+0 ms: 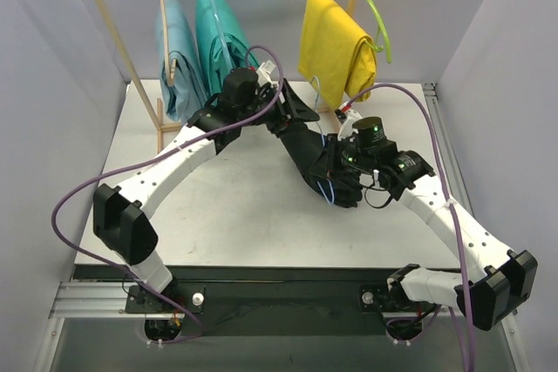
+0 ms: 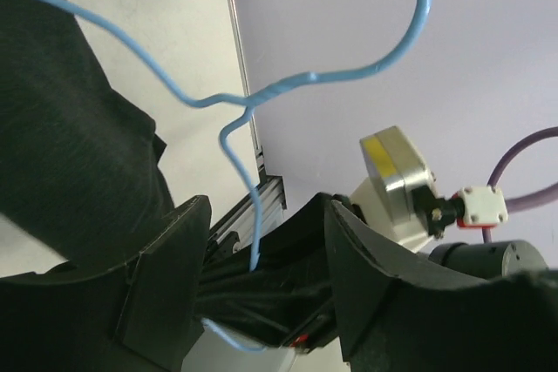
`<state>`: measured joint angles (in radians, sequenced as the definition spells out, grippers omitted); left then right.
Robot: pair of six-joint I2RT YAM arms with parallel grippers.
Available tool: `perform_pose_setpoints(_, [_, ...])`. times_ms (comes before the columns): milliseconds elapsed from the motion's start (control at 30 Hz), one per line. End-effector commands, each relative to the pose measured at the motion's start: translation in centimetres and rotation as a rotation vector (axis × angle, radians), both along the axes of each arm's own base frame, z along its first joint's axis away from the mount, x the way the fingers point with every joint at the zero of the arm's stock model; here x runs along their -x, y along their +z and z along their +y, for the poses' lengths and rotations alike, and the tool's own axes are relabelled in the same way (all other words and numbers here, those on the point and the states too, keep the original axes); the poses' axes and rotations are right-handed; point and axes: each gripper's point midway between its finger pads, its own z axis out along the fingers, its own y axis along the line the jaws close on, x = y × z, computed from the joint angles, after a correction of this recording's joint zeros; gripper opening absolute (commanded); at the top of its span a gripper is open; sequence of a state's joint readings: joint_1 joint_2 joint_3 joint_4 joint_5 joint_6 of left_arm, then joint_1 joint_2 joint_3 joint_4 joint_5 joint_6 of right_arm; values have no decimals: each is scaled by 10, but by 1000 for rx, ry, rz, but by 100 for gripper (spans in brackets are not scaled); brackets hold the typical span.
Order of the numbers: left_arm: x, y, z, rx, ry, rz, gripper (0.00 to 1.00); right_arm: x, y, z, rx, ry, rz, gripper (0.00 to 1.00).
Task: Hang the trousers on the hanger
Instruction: Place the hanger at the clothesline.
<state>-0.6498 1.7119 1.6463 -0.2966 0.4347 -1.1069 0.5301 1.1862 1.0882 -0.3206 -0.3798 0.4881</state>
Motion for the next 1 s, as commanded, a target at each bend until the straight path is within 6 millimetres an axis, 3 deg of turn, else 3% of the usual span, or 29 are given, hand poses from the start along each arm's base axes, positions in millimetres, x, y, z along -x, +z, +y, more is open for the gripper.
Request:
perform_pose_setpoints(0, [6,22,40,1,11,-101,65,-17,66,-4,-47,-31,-192,0])
perform_pose_setpoints(167, [14,1,75,-116,7,-154,66,-31,91,-11,-6,-53,-275,0])
perform_pose_setpoints(367, [15,-46,116,-339,23,-149,66,-48,136,-16,5,-80,-390,0])
perform_pose_setpoints(667, [7,-61,138,-390,73,-137,66,-76,195,-11,-59,-102,-574,0])
perform_pose_setpoints(700, [4,-64,142,-416,87,-143,66,-78,210,-11,-77,-104,-603,0])
perform_pose_setpoints(967, [8,-106,175,-647,68,-168,67,-99,257,2,-175,-72,-692,0])
